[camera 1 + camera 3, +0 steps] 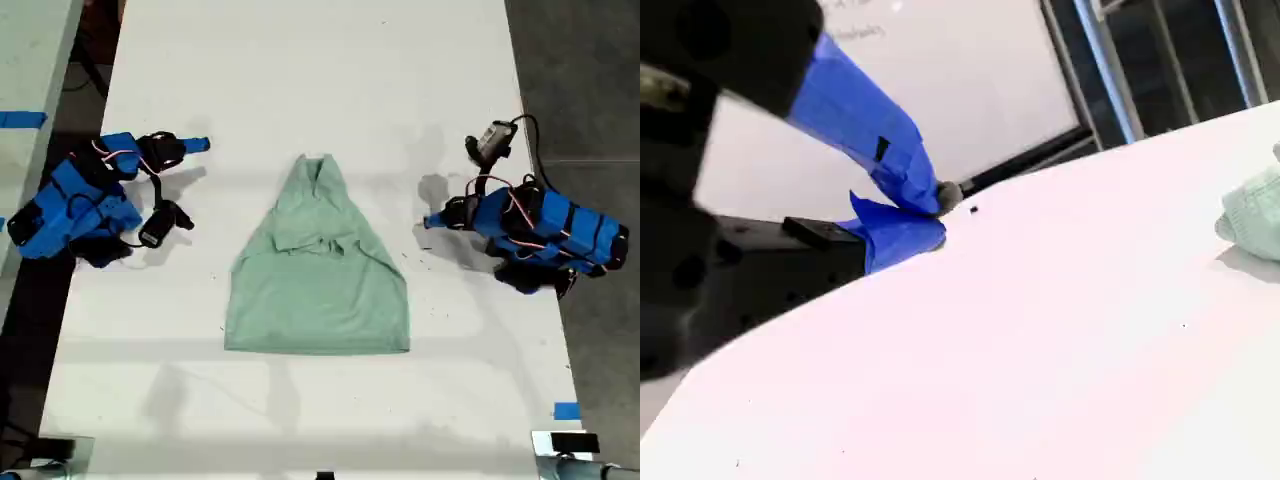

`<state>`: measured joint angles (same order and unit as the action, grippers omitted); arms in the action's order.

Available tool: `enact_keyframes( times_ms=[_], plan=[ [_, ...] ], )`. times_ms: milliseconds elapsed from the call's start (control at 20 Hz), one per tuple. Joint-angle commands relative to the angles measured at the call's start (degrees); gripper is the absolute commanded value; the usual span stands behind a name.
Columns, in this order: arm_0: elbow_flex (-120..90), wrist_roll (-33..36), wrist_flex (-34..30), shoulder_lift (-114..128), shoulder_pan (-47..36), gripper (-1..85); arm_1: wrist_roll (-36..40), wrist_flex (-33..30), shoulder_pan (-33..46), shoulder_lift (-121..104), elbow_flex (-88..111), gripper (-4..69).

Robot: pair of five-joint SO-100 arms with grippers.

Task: Fold t shirt

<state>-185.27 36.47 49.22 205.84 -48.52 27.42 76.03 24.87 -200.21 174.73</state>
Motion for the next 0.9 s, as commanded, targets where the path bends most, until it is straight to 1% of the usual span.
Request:
enact_keyframes(
  times_ms=[0,100,150,200,300,350,450,550,650,750,800,850],
  plan=[
    [-3.25,-16.79,-9.93,0.35,4.83,-0.2,-10.2,-0.53,-1.32,-0.7,1.67,0.3],
    [-3.25,-22.94,-10.55,0.35,1.41,-0.3,-9.23,-0.62,-0.62,-0.7,0.97,0.3],
    [-3.25,-27.33,-11.25,0.35,0.0,-0.3,-8.96,-1.58,-1.14,-0.7,0.62,0.3],
    [-3.25,-28.3,-11.43,0.35,-1.14,-0.3,-9.76,-3.69,-2.64,-0.7,0.53,0.3],
    [-3.25,-24.61,-11.95,0.35,-2.81,-0.3,-11.78,-10.72,-8.26,-0.18,-1.32,0.3],
    [-3.16,-24.61,-12.57,0.35,-3.34,-0.3,-13.18,-11.07,-10.02,2.02,-4.13,0.3],
    [-2.81,-25.14,-13.27,0.35,-2.9,-0.3,-15.38,-12.3,-14.77,17.4,-14.24,0.3],
    [-3.16,-25.49,-13.36,0.35,-2.64,-0.3,-17.58,-16.17,-19.95,37.09,-25.75,0.8],
    [-3.16,-25.49,-12.92,0.35,-2.64,-0.3,-20.65,-21.18,-23.99,50.45,-31.55,15.0],
    [-3.16,-25.49,-12.57,0.35,-2.2,-0.3,-25.75,-23.82,-28.21,58.54,-32.52,19.0],
    [-3.16,-25.49,-12.39,0.35,-2.29,-0.3,-28.04,-26.02,-30.5,60.21,-31.11,19.3],
    [-3.16,-25.49,-12.13,0.35,-2.72,-0.3,-30.5,-26.81,-32.7,61.44,-30.32,20.7]
  ],
)
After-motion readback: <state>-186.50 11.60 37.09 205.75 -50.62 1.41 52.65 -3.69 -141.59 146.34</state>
